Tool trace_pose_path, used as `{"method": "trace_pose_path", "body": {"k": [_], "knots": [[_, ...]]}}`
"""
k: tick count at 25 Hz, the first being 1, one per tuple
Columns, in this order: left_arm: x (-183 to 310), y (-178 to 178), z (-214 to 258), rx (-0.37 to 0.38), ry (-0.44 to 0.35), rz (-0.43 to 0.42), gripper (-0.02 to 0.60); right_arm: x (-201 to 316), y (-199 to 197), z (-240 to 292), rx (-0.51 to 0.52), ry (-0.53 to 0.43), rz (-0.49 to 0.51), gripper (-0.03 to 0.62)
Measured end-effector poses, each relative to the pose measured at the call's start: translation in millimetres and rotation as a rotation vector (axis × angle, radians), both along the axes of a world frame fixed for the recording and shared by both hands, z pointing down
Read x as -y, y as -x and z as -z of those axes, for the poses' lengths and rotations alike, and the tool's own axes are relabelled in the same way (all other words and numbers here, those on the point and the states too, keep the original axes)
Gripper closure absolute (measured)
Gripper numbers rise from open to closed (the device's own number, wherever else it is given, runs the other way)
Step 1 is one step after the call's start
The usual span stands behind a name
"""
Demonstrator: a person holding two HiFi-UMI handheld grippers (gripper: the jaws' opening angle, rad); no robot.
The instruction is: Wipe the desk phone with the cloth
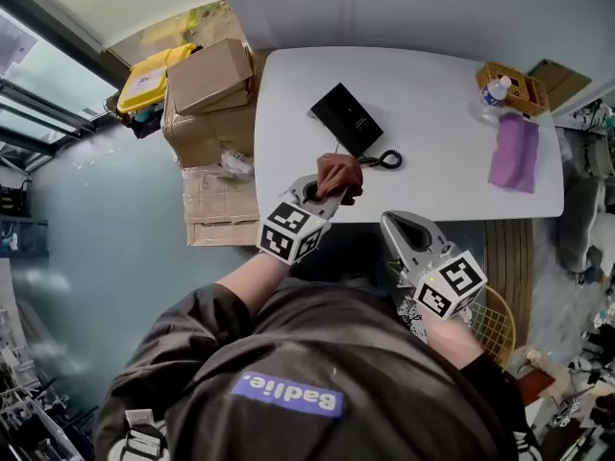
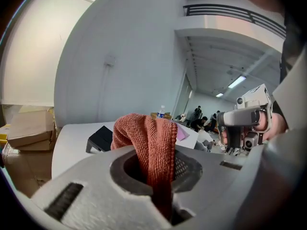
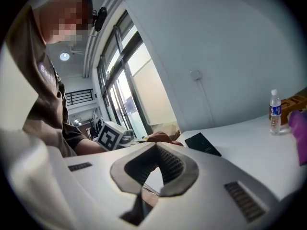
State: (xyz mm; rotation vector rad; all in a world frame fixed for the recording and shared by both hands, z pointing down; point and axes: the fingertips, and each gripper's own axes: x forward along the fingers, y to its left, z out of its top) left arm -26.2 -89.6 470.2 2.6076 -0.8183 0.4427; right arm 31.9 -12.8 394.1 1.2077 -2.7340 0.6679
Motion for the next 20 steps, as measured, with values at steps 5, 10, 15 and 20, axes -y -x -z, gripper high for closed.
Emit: {"method": "trace_pose_path", "body": {"k": [5,10,15,20], "knots": [[-40.2,40.4,29.8,-0.042,-0.061,-0.063,0.545,-39.9,52.3,3.7,-0.033,0.005,-0.043,0.566],[-73.0,67.3,64.3,-0.083,-0.104,-0.083,0.545,-63.0,81.1,27.6,-0.073,-0.040,-0.019,0.566],[-97.3,86.8,99.5,-0.123,-0.150,-0.052,0.545,-66.1,85.4,47.7,-0.089,-0.092,0.025,0.566],[-117.1,100.2,114.4,-0.140,-0.152,0.002,0.545,-67.0,86.8,50.9,-0.081,-0.088,0.077,0.566]]}}
